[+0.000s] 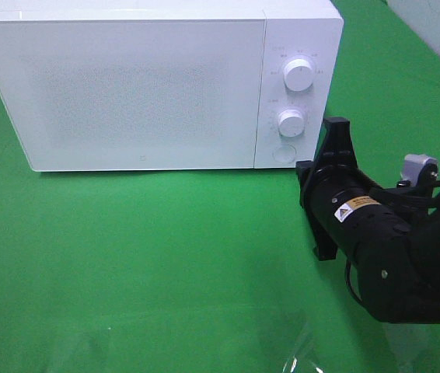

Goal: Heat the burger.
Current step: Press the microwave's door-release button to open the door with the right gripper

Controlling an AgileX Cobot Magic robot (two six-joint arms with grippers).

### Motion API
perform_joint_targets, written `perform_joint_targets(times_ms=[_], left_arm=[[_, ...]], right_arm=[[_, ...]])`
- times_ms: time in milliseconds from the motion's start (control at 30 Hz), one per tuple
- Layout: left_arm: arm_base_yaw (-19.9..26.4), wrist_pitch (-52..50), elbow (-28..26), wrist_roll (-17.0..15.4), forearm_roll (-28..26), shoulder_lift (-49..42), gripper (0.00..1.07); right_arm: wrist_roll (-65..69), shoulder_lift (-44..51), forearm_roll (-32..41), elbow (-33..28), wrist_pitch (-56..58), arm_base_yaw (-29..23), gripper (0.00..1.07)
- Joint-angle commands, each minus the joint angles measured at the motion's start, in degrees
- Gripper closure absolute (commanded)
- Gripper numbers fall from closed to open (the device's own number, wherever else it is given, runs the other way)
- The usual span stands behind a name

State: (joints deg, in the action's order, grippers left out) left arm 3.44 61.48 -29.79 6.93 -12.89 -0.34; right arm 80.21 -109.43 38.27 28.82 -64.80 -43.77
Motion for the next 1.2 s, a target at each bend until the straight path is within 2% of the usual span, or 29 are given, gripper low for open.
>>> perform_joint_targets(times_ms=[33,133,767,1200], left_arm=[[0.11,-0.34,0.23,-0.06,-0.57,-0.86,0.1],[0.11,-0.34,0.23,0.0,-0.57,-0.86,0.1],[0.11,-0.34,0.23,0.0,-0.57,-0.86,0.1],[0.11,-0.34,0.23,-0.06,-0.57,-0.86,0.1]], right_arm=[[-0.11,-0.23,-2.46,2.69,4.13,2.64,1.07],[-0.63,-0.92,-3.67,4.98,6.82,5.21,1.07],[2.12,-9.34,-6.99,13.35,10.43,9.0,1.07],[0.52,-10.14,-8.82,17.02,12.32,12.15,1.07]])
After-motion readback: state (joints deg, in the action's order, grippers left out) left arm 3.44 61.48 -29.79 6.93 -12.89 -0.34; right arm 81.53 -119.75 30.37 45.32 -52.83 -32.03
